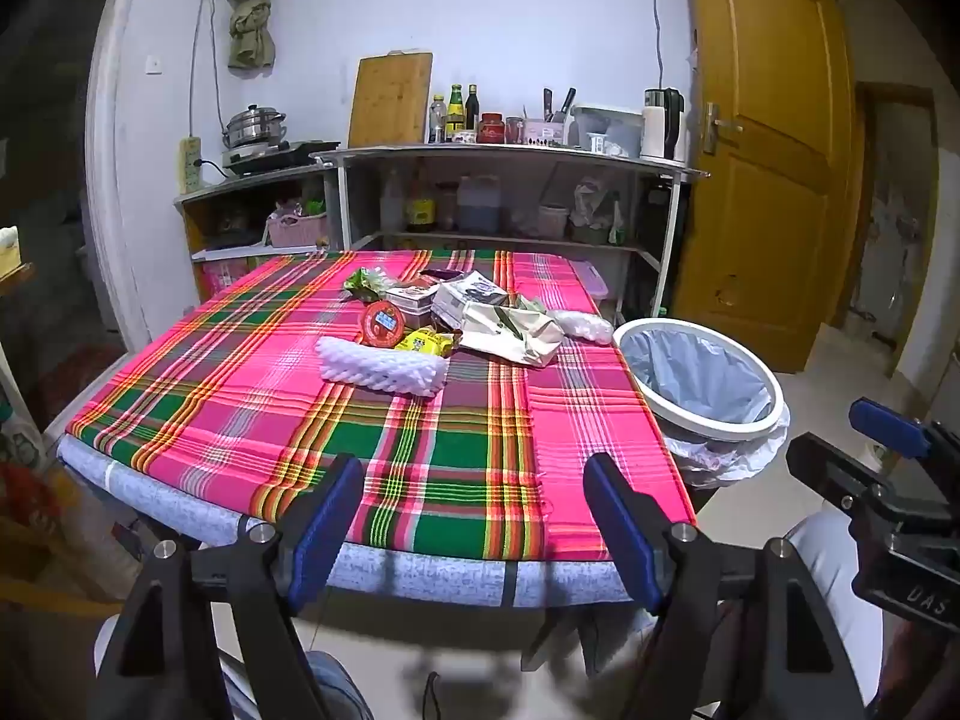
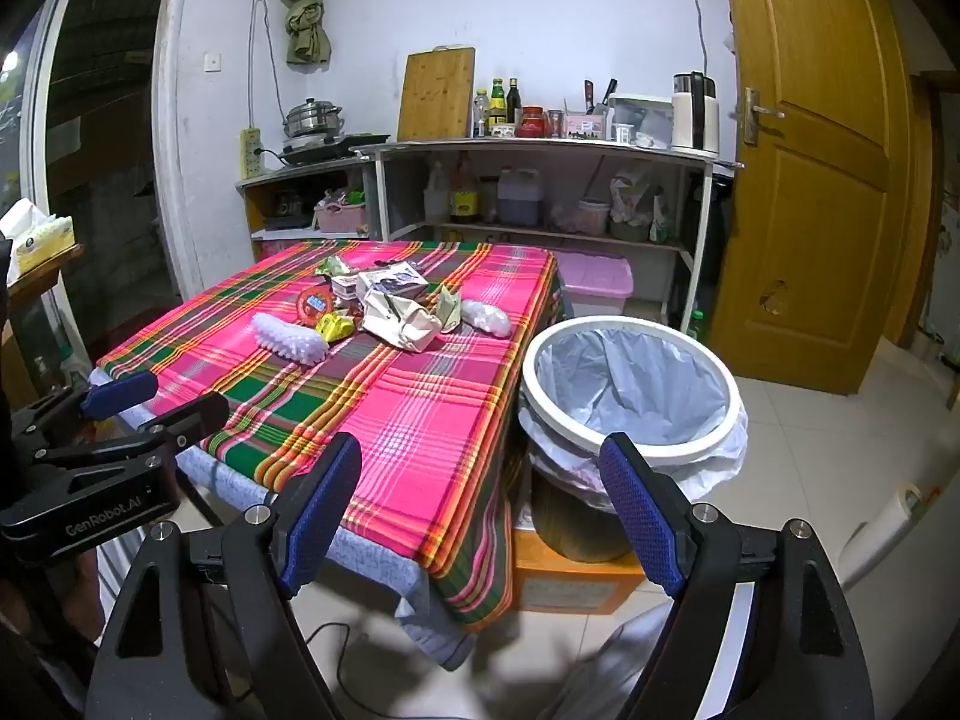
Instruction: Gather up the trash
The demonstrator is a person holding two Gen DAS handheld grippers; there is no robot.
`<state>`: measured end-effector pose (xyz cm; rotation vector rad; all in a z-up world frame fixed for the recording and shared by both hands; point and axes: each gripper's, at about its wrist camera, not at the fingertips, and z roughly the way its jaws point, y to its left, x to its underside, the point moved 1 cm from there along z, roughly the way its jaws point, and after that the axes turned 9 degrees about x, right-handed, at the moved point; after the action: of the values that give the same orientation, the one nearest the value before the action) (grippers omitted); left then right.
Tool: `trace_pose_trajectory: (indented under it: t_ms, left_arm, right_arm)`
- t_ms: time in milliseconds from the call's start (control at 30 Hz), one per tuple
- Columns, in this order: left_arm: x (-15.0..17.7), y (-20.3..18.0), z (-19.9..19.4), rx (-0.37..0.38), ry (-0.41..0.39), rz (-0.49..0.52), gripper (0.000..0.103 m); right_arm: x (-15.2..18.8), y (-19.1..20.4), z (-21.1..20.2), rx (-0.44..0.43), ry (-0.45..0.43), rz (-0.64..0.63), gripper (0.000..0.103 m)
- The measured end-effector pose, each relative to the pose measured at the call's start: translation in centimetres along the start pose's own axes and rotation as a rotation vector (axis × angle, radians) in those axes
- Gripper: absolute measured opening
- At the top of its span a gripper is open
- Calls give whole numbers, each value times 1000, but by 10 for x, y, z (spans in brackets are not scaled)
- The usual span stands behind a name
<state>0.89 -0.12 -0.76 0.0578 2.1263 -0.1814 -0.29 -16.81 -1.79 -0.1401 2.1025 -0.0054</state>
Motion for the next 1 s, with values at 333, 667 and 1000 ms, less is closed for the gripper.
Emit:
trace_pose_trajectory:
  t_ms: [333,667,1000]
  left_arm:
    - [4,-1,1,-2,-1,1,75]
    - [4,0,3,-2,-3,2,75]
    - [4,0,3,-2,-4,1,75]
  right_arm:
    - [0,0,0,0,-1,-1,82]
    - [0,1,-1,0,1,-1,82]
    - [-1,1,-2,1,0,-1,82]
